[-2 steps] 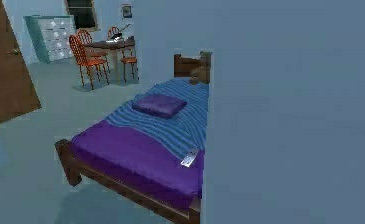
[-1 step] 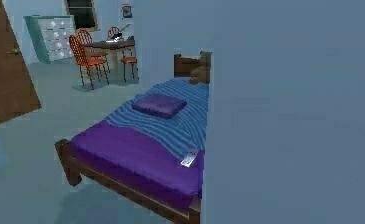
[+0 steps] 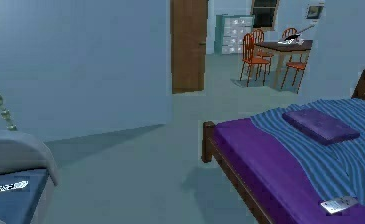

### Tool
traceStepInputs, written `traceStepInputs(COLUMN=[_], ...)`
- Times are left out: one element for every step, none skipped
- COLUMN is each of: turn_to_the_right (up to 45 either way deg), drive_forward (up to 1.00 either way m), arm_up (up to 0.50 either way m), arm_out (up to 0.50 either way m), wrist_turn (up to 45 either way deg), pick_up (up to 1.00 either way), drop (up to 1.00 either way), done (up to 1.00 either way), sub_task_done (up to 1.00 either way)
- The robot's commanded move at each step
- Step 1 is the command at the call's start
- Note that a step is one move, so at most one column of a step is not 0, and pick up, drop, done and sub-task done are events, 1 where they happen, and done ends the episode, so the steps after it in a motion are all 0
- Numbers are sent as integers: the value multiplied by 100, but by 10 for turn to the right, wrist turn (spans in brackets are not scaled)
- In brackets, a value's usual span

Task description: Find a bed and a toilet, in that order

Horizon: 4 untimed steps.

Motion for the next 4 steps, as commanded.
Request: traceStepInputs(turn_to_the_right=[-60,0,0,180], drive_forward=[0,100,65,0], arm_up=[0,0,0,0], arm_out=[0,0,0,0], wrist_turn=[0,0,0,0], pick_up=[0,0,0,0], drop=[0,0,0,0], done=[0,0,0,0], sub_task_done=[0,0,0,0])
